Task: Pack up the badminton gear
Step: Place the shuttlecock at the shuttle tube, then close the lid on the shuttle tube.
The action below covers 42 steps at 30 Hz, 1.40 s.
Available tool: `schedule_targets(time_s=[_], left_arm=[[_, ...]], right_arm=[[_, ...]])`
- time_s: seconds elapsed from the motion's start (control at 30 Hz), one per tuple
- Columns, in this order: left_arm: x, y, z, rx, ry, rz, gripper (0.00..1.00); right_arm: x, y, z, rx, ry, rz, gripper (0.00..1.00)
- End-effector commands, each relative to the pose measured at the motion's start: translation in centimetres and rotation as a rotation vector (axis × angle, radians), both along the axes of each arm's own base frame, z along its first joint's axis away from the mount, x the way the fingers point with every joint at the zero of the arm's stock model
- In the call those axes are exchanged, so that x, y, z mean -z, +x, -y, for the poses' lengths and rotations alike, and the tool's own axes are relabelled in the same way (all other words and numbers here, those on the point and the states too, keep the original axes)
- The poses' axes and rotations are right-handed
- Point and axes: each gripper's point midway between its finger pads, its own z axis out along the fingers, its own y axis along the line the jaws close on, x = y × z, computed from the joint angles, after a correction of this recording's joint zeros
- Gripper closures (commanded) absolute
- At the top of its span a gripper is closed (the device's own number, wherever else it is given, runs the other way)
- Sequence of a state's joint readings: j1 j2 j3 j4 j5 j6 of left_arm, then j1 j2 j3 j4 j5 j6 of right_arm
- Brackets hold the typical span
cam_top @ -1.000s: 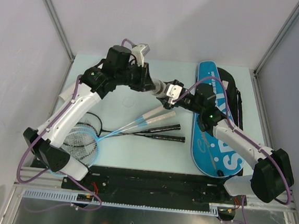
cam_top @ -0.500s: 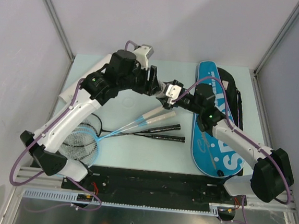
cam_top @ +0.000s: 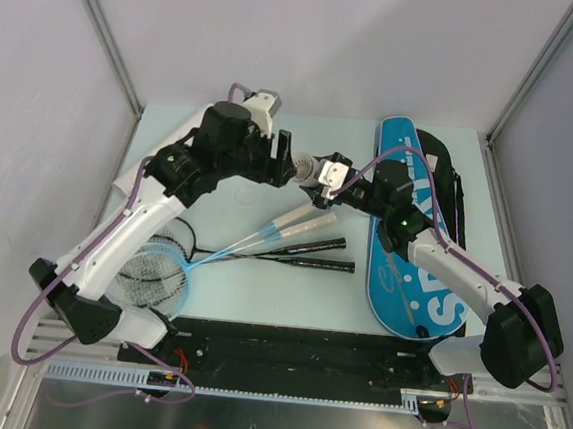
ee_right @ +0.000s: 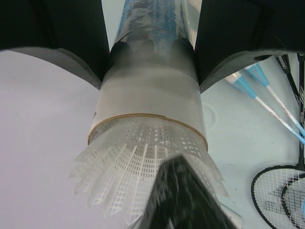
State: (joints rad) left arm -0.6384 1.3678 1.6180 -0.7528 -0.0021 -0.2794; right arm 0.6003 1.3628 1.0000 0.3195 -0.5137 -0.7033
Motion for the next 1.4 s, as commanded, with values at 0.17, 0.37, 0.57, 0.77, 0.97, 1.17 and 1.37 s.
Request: schedule_targets(time_s=[0.17, 0.37, 0.57, 0.77, 0.97, 1.17, 1.37], left_arm=[[2.9, 3.9, 3.9, 0.094, -0.055, -0.073, 0.26], [5.3, 4.5, 6.0, 0.156, -0.081, -0.135, 0.3], [4.7, 4.1, 4.4, 0.107, -0.083, -0.078, 0.26], [-1.9, 0.9, -1.0, 0.002, -0.126, 0.12, 0.08], [-7.2, -3.4, -7.2, -0.112, -0.144, 0.364, 0.0], [4.2, -0.6, -8.5, -0.246, 0.001, 0.088, 0.23], [11.8, 2.9, -6.9, -0.303, 0.095, -0.118, 0.41]], right_arm=[[-3.5, -1.0, -0.3, -0.03, 0.065, 0.049, 0.68], [-3.7, -0.7, -0.7, -0.028, 0.079, 0.066, 0.71], [-3.2, -0.4, -0.6, -0.017, 0.066, 0.061, 0.71], [-1.5, 0.6, 0.3, 0.022, 0.027, 0.015, 0.71], [-0.9, 1.2, 0.2, 0.032, 0.028, 0.002, 0.71], [-2.1, 1.6, 0.9, 0.088, 0.056, 0.015, 0.7], [-3.3, 1.1, 1.5, 0.103, 0.069, 0.031, 0.69]])
